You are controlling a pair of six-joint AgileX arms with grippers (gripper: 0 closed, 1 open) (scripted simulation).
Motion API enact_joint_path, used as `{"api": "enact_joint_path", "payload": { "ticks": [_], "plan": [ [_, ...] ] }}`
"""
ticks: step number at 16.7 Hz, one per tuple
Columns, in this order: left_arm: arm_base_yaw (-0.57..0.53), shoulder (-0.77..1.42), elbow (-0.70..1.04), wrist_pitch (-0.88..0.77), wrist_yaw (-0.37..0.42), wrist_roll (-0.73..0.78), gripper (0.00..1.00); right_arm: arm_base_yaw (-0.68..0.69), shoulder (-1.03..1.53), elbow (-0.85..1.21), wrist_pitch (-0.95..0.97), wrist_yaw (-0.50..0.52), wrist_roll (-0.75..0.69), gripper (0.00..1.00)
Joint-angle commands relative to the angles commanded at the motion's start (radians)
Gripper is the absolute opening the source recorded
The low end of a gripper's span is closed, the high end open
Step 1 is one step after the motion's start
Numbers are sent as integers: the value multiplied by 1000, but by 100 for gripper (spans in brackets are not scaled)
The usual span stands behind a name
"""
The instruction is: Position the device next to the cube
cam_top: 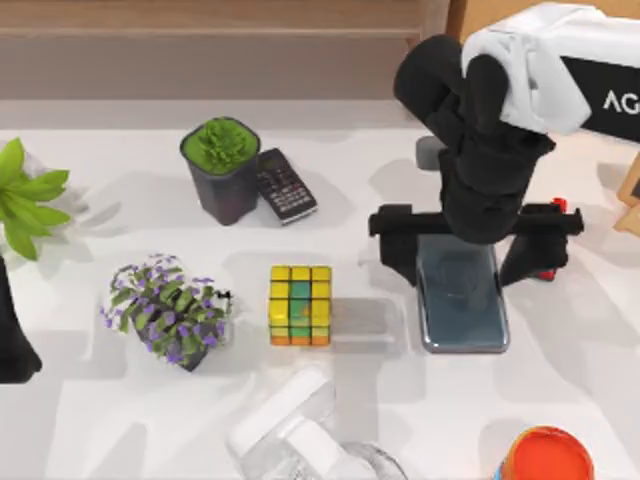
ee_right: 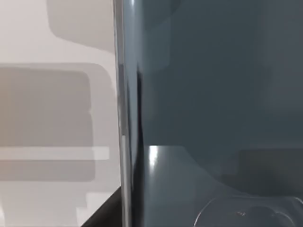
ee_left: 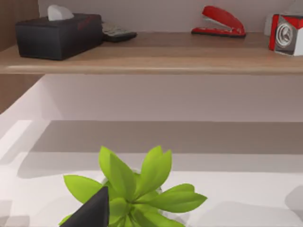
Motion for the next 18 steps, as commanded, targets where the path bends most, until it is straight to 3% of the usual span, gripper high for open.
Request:
{"api": "enact_joint_path", "payload": {
  "ticks": [18],
  "plan": [
    [0,0,0,0,0,0,100,-8,-139,24,21,19,110,0]
  ]
}}
